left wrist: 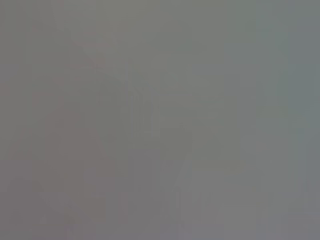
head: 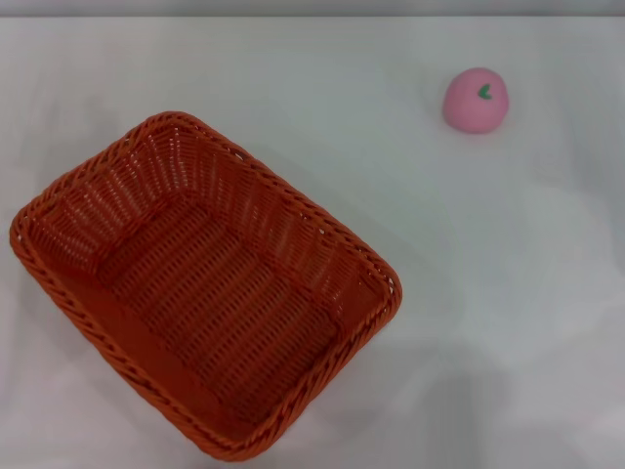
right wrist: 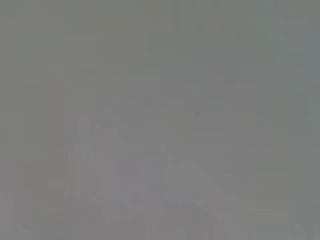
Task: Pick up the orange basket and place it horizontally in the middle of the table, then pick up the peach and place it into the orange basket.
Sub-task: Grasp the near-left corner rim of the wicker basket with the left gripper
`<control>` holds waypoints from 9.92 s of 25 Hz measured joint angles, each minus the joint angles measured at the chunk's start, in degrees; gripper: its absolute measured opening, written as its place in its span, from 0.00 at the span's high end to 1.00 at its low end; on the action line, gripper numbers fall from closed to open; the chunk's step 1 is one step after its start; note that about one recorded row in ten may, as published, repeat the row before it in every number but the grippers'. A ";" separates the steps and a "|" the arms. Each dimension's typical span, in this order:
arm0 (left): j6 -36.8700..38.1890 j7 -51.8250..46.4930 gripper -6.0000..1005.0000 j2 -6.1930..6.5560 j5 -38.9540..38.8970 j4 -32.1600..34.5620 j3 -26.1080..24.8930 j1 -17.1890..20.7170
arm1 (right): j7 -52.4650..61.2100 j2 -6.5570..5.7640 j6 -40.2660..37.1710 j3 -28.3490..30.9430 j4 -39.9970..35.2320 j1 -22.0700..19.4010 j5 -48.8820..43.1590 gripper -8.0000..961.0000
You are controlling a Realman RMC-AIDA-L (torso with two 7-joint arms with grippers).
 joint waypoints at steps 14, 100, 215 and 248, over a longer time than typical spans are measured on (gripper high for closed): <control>0.05 0.00 0.52 0.08 0.00 -0.07 0.00 -0.15 | 0.14 0.05 0.00 0.06 0.00 0.26 0.00 0.10; 137.22 0.36 0.53 8.83 -2.35 -50.27 -4.66 -21.38 | 1.63 -1.57 -7.21 -0.55 0.04 1.54 -0.59 0.10; 147.32 0.53 0.27 9.77 -21.72 -46.43 35.71 -37.72 | 1.81 -2.35 -15.03 -0.55 -0.70 4.47 -0.11 0.10; 142.08 0.33 0.34 6.15 -12.53 -46.54 36.80 -30.96 | 1.86 -2.19 -14.78 -0.92 -0.70 4.27 -0.36 0.10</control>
